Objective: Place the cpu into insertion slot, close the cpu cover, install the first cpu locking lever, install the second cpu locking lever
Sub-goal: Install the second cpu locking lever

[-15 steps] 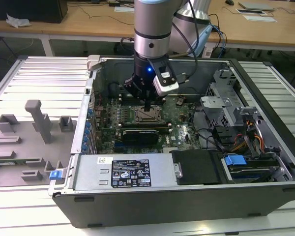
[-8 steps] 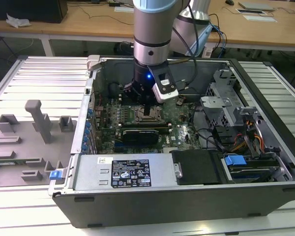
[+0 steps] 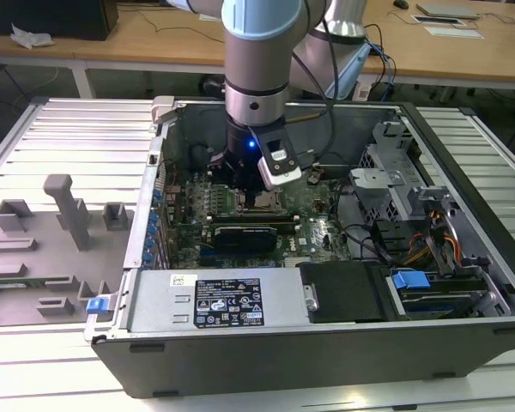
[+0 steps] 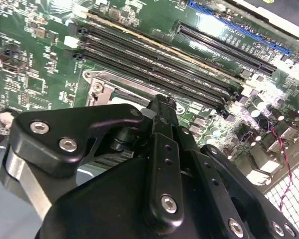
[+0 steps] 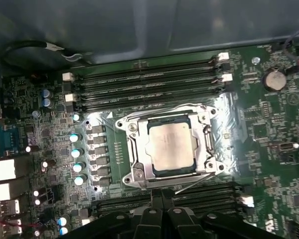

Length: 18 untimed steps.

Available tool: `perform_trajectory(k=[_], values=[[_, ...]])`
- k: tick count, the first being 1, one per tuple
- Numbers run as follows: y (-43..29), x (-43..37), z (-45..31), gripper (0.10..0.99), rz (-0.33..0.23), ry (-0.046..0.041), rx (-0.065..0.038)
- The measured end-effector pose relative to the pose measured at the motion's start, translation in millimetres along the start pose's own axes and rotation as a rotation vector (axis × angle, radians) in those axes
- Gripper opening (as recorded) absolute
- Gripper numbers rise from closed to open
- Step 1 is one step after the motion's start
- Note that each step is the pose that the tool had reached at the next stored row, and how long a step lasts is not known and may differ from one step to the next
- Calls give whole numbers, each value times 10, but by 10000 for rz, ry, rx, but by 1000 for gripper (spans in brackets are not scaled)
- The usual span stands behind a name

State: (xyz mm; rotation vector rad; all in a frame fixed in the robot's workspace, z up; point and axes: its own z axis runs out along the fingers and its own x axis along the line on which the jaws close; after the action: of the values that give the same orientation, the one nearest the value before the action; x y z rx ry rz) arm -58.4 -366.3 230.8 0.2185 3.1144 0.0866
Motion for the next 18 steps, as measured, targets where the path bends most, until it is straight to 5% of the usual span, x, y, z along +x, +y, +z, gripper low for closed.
perform_trajectory(k=[7,15,16,18], values=[[-22,24,93,106,-1,3,-21],[-84,46,106,106,2,8,-50],[-98,57,109,106,3,17,-128],[-131,83,114,106,-12,80,-553]])
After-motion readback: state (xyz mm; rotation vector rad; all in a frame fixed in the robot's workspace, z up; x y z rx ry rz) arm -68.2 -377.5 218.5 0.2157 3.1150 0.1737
